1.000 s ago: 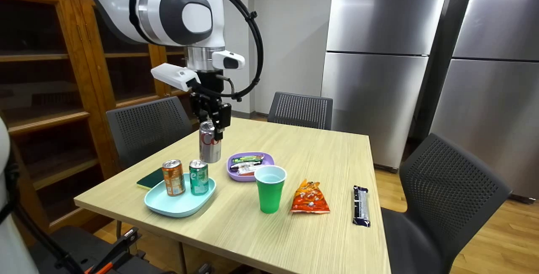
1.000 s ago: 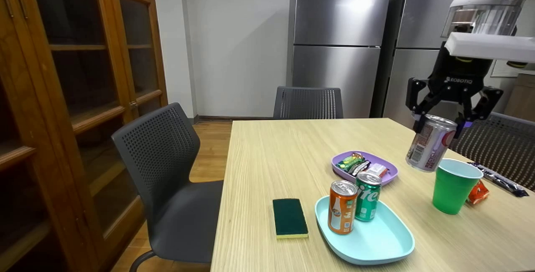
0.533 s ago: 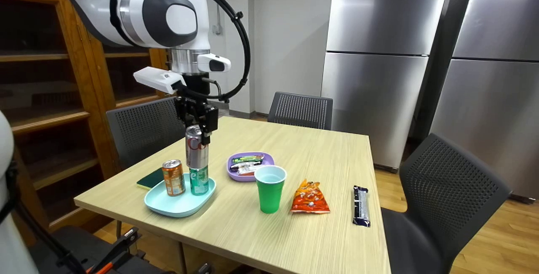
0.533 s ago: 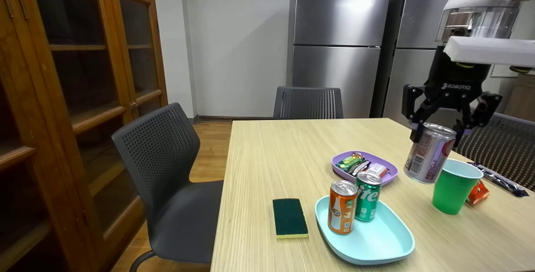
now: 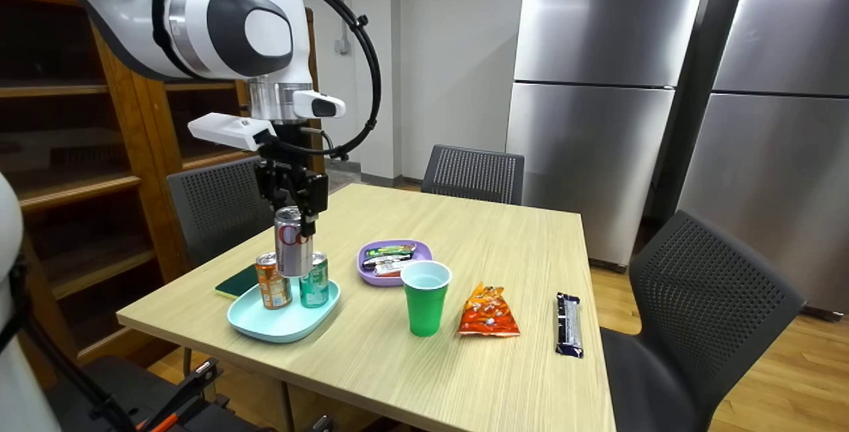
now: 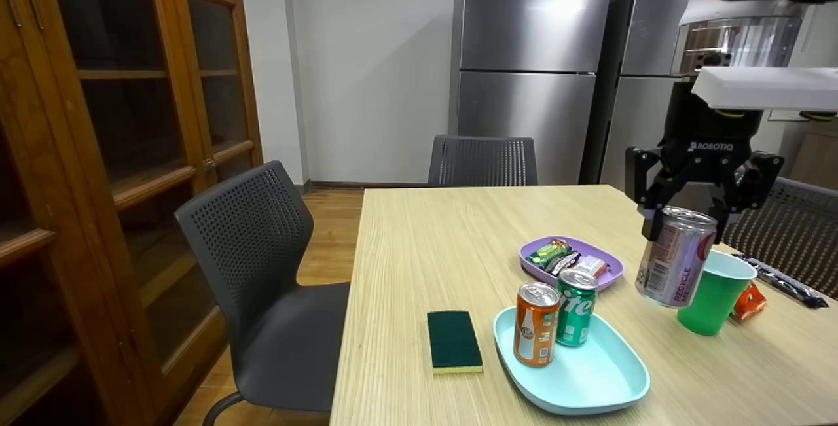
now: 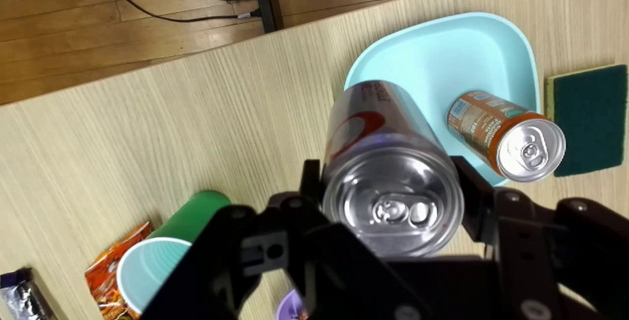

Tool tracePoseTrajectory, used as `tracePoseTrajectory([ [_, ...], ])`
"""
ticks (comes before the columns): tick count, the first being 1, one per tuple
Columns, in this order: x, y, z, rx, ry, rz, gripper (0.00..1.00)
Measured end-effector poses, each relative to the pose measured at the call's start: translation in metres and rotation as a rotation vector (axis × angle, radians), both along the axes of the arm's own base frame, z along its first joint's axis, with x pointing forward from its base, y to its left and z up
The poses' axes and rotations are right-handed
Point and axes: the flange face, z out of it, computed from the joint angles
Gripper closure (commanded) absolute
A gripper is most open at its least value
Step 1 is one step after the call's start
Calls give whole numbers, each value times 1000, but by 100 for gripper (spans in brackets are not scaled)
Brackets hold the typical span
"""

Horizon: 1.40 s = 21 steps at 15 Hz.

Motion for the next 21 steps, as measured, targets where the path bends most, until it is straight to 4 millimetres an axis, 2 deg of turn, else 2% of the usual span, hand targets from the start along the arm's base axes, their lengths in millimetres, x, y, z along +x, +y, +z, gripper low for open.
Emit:
tracePoseTrajectory([
  [8, -12, 26, -25, -13, 17, 55, 60],
  [21, -8, 41, -89, -34, 2, 218, 60],
])
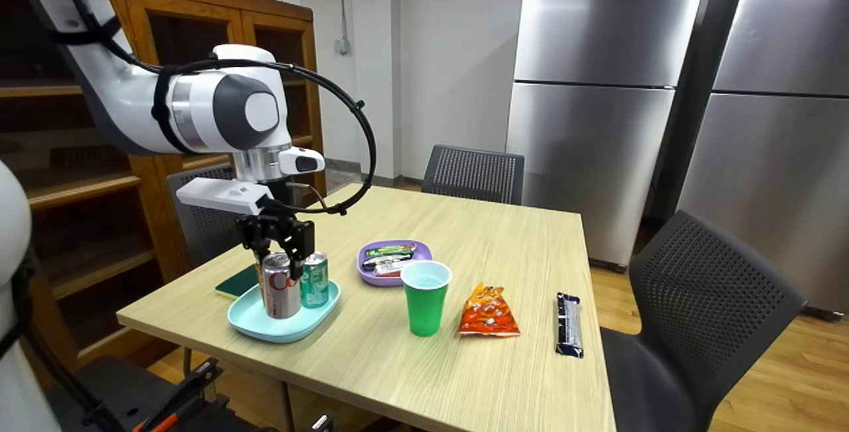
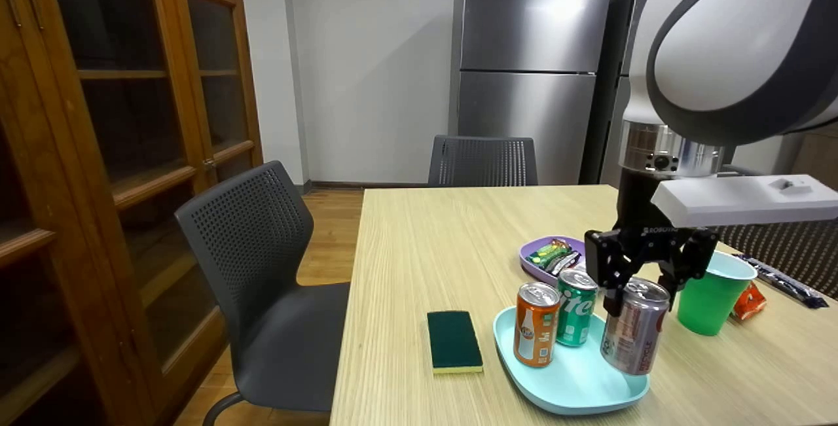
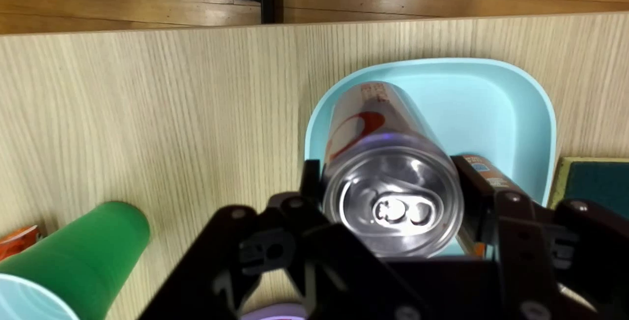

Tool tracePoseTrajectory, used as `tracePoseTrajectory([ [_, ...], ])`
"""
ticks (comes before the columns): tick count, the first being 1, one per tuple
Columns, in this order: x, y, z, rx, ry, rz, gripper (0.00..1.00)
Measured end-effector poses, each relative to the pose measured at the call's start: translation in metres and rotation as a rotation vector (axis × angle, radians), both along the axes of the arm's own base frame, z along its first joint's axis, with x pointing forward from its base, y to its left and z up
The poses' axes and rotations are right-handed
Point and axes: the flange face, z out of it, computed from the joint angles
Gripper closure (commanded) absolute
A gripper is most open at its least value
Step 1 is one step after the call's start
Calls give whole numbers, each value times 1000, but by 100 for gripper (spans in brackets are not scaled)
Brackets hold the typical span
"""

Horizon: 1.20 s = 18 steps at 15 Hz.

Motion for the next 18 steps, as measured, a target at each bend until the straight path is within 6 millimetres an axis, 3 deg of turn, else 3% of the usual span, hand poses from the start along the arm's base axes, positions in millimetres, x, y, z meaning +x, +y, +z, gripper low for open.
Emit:
tracePoseTrajectory([
  [7, -1, 4, -21, -9, 13, 61, 60],
  [18, 16, 14, -34, 6, 14, 70, 60],
])
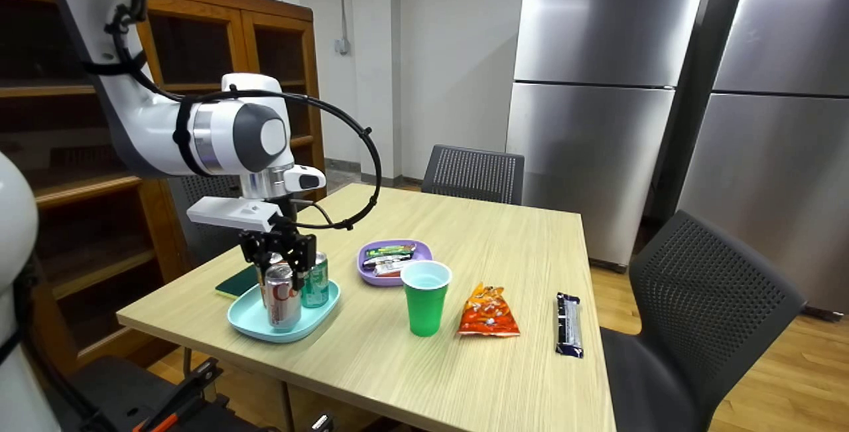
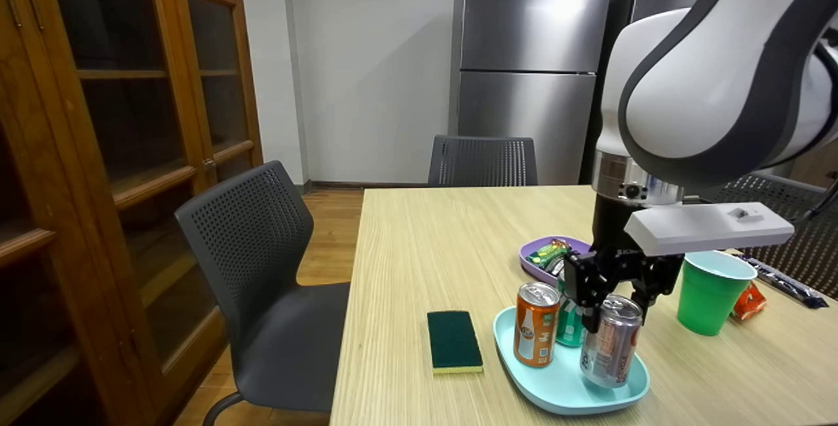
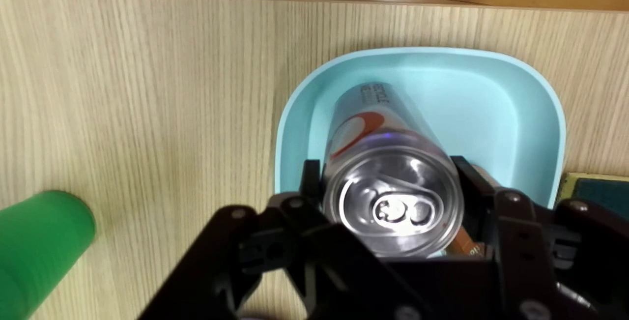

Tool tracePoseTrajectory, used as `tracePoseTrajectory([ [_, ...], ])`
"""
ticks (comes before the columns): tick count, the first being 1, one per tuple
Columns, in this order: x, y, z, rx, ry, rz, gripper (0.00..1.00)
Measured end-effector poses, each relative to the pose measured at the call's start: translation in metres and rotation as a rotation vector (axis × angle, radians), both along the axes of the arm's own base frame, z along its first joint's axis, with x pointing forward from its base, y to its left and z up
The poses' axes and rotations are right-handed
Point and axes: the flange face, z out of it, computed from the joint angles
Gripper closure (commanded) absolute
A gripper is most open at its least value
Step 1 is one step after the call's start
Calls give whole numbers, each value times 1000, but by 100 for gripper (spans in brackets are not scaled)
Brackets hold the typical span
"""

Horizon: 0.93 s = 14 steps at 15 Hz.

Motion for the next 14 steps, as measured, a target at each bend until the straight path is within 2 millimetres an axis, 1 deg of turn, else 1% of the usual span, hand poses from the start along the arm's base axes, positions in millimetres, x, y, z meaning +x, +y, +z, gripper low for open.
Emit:
tracePoseTrajectory([
  [4, 4, 6, -7, 1, 10, 11, 60],
  [5, 4, 7, -8, 1, 12, 13, 10],
  [6, 5, 8, -9, 1, 14, 14, 8],
  [8, 6, 9, -9, 1, 13, 15, 0],
  [12, 10, 7, -6, 12, 10, 9, 0],
  [14, 12, 6, -1, 35, 15, 11, 0],
])
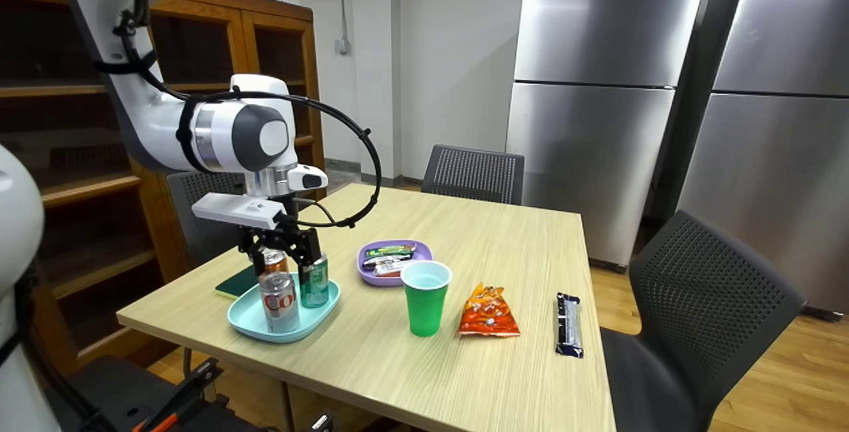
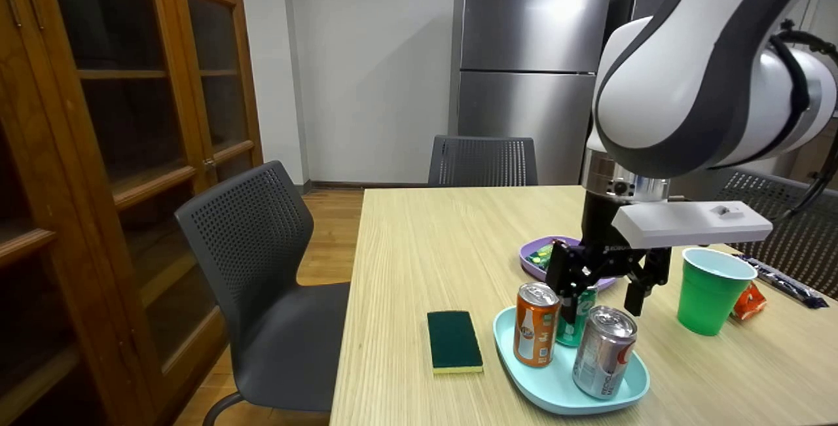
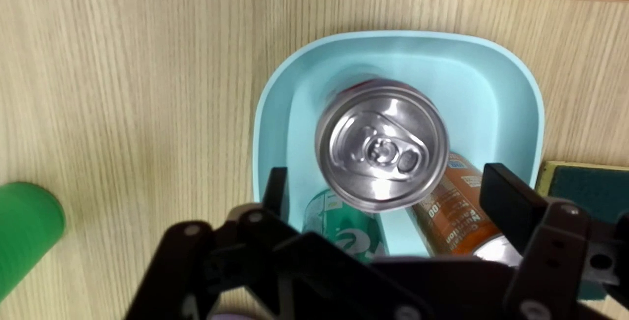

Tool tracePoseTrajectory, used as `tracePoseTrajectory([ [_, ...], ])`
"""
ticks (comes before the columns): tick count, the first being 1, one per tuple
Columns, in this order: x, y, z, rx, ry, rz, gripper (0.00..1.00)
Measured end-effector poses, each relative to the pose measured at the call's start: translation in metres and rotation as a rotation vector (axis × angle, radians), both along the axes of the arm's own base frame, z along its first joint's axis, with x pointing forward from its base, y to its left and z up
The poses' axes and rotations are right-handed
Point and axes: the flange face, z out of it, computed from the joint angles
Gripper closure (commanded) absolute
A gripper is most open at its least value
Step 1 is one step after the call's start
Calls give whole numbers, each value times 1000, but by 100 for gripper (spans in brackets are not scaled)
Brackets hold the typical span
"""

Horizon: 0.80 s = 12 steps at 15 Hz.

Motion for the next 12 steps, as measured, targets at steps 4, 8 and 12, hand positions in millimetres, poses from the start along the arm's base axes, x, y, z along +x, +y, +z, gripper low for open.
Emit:
tracePoseTrajectory([
  [4, 5, -7, 19, 49, 9, 6, 0],
  [8, 16, -25, 45, 55, 1, -53, 0],
  [12, 35, -58, 70, 56, -11, -199, 0],
])
